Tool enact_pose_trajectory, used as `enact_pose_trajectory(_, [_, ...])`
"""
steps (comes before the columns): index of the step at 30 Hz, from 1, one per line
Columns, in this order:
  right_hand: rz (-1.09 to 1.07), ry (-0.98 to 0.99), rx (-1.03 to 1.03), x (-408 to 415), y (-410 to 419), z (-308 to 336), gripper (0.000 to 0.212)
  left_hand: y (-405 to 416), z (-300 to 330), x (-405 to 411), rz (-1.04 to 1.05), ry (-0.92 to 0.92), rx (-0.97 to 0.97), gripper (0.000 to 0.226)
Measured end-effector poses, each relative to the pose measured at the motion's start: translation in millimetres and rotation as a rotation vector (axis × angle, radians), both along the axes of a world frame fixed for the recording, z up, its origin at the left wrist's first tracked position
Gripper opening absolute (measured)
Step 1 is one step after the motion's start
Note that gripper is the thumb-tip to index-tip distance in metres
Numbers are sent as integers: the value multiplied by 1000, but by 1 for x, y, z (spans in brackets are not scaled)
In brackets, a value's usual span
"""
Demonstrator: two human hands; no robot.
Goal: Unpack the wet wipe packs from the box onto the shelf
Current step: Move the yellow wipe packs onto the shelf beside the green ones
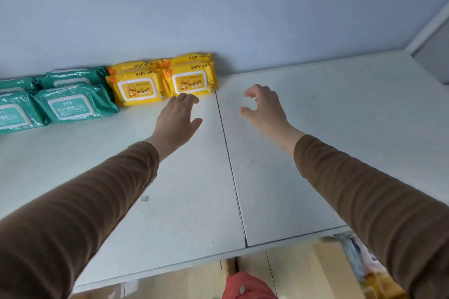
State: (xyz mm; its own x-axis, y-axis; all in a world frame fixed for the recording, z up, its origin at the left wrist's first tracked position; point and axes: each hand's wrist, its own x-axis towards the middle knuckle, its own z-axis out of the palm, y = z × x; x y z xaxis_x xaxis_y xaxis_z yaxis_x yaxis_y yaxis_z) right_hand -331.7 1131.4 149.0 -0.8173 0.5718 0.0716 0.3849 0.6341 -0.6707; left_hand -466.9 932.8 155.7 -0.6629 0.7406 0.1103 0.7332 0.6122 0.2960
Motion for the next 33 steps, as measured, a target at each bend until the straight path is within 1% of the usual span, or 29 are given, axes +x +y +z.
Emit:
enact_pose_trajectory(5, [-54,-20,80,122,-13,2,33,18,-6,93,-112,-31,34,44])
enact_pose_trajectory(12, [-156,-16,106,305,-26,1,29,35,-19,253,-287,-87,101,41])
enact_pose_trajectory(16, [-253,-11,120,395,-4,0,24,62,-19,338,-410,-88,162,39])
enact_pose_trajectory(19, [-311,-33,76,456,25,-14,22,89,-31,399,-478,-121,156,38])
enact_pose_trajectory(22, [-320,-91,-4,513,58,-38,22,120,-58,458,-508,-189,107,38])
enact_pose_trajectory(25, [-314,-190,-113,572,91,-74,25,153,-96,519,-512,-256,8,41])
enact_pose_trajectory(30, [-280,-398,-267,667,143,-162,28,199,-176,613,-442,-406,-198,46])
enact_pose_trajectory(33, [-287,-479,-384,711,166,-220,28,219,-231,656,-370,-489,-333,47])
